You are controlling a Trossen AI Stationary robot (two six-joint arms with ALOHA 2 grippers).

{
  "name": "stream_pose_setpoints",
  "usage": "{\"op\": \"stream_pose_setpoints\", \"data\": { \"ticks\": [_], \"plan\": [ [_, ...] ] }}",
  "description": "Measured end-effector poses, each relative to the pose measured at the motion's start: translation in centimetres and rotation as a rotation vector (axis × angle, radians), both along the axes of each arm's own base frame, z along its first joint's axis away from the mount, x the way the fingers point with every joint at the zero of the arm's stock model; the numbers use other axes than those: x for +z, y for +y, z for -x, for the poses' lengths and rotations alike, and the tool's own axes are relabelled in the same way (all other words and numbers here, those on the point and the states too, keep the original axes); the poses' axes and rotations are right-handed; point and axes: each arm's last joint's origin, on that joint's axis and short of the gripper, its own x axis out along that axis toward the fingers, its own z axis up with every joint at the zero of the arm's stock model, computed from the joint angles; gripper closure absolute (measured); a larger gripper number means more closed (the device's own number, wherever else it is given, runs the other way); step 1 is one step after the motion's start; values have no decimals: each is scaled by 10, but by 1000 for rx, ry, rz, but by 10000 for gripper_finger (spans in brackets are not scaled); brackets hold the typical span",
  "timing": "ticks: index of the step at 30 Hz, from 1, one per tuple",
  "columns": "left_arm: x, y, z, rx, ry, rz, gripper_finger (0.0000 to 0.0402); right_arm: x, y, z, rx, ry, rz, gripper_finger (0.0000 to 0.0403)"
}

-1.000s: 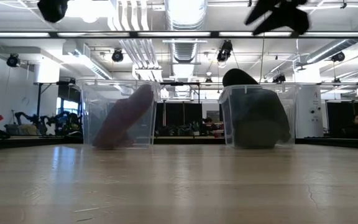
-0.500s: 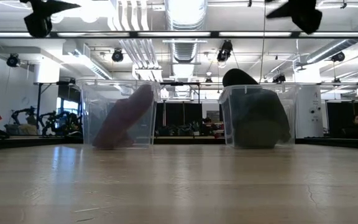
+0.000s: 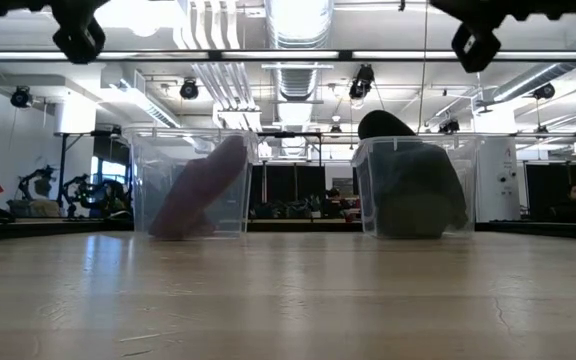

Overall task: Pick & Place hat
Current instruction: Return to Home Position

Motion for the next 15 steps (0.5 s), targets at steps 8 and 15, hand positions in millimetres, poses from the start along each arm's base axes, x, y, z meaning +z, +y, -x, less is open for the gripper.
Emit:
{"op": "stream_pose_setpoints", "data": {
  "ticks": [8,15],
  "plan": [
    [-14,5,16,-4,-32,-76,209,-34,-6,31,0,-141,-30,248],
    [-34,11,35,-17,-21,-71,209,-67,-10,55,-1,-215,-44,248]
  ]
}}
